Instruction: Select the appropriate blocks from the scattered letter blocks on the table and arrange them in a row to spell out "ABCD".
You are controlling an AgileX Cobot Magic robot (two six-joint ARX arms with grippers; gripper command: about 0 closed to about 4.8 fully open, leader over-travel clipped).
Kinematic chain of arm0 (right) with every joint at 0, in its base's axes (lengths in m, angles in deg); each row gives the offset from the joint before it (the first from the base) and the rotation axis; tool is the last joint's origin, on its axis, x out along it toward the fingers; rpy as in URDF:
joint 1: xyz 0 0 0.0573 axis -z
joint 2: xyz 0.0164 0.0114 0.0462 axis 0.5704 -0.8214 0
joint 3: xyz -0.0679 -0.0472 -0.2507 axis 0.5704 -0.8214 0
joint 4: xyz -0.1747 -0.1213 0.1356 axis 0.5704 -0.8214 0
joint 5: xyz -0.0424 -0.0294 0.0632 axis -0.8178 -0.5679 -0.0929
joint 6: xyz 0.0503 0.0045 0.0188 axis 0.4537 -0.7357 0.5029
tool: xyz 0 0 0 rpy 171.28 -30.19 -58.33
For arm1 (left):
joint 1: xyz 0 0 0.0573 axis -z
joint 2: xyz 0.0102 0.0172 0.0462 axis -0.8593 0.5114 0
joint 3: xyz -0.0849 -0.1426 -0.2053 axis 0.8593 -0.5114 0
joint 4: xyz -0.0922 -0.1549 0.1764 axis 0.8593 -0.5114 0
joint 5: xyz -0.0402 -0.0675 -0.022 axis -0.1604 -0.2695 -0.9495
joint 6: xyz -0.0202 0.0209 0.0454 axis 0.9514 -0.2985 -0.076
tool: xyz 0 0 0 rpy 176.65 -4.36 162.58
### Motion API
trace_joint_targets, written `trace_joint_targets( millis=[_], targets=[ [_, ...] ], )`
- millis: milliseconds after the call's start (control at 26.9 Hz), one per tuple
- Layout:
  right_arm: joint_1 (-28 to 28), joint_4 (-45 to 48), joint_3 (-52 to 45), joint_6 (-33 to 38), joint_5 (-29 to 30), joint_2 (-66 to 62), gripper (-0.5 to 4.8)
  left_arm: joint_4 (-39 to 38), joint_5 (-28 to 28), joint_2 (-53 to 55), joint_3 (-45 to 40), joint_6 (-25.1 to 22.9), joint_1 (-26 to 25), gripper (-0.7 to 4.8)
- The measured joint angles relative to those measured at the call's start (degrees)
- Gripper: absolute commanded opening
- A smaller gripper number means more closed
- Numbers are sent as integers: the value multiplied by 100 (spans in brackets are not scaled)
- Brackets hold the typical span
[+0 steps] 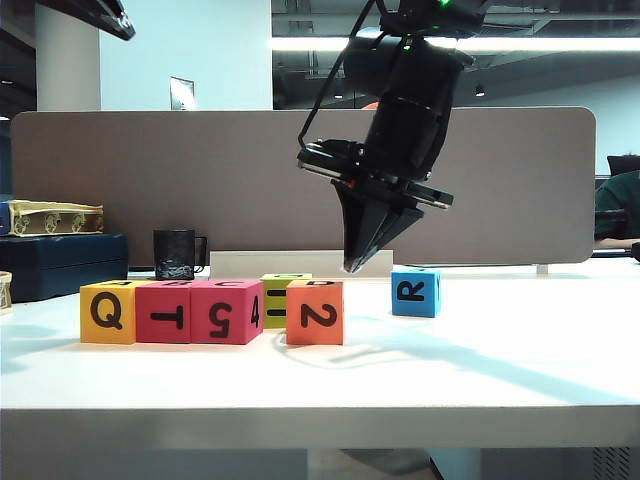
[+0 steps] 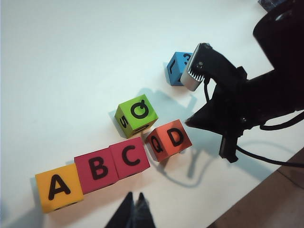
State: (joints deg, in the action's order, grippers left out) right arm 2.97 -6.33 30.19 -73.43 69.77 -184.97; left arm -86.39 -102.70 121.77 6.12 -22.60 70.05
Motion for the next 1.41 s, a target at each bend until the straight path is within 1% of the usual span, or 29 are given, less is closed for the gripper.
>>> trace_joint_targets(
  millis=[335,744,893,1191,1414],
  targets=[
    [2,-44,0,-4,0,-313,-1,-409,251,-24,146,-28,2,-6],
    [2,-144,-9,-4,129,-463,-1,-409,278,-24,146,-107,2,-6],
    [-74,-131,-9,-4,173,-466,-1,-409,278,-24,146,-111,2,-6],
    [-273,120,-9,-4,260,-503,-1,-413,280,-24,146,-129,2,-6],
    [-275,210,-9,-4,271,-522,-1,-433,280,-24,146,-133,2,-6]
  ],
)
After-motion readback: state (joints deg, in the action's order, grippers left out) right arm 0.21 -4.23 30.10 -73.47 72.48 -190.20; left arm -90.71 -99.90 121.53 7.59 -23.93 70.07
